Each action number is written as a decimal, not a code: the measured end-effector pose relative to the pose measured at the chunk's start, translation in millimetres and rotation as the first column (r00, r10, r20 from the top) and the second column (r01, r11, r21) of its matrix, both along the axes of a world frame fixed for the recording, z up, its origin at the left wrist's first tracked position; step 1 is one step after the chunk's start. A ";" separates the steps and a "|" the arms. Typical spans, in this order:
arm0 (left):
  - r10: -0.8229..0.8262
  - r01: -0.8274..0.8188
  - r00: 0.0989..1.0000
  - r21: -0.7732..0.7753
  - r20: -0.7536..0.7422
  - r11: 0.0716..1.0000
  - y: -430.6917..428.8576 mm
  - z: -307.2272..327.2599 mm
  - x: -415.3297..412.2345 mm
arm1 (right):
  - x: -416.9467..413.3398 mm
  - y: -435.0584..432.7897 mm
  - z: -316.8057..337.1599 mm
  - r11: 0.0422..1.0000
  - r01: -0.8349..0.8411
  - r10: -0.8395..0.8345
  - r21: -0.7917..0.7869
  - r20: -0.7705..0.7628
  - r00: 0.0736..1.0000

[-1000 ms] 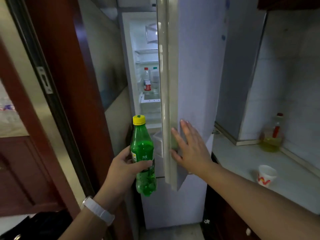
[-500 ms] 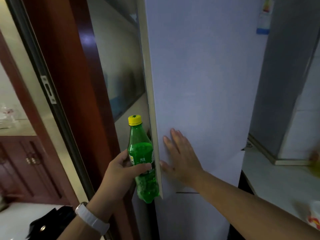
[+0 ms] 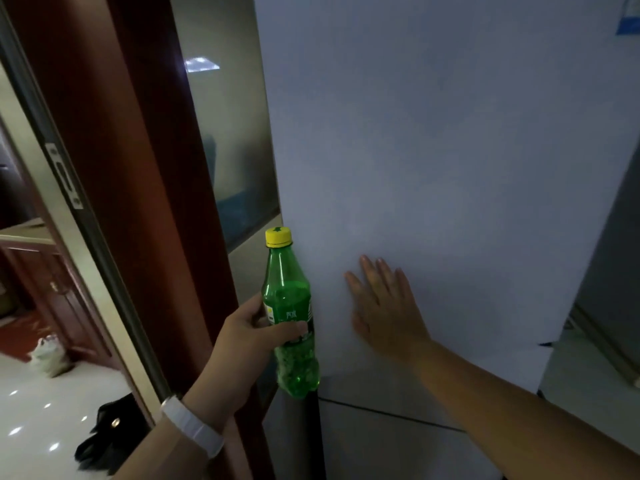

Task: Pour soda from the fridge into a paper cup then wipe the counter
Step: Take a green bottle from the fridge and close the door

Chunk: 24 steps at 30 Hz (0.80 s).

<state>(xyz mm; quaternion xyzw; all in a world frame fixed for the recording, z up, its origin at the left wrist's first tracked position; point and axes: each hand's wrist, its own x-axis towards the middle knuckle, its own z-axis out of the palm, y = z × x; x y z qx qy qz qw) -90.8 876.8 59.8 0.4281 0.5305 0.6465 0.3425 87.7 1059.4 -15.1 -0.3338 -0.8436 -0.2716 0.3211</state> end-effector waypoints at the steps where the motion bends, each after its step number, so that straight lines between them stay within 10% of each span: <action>1: 0.007 -0.007 1.000 -0.003 -0.007 1.000 5.2 -0.9 2.6 | 1.8 6.9 0.3 1.000 0.009 -0.009 0.000 0.010 1.000; 24: -0.031 0.037 0.984 -0.029 0.176 0.999 112.9 -4.5 19.2 | -9.7 104.9 1.0 0.998 0.024 -0.030 0.057 0.104 0.994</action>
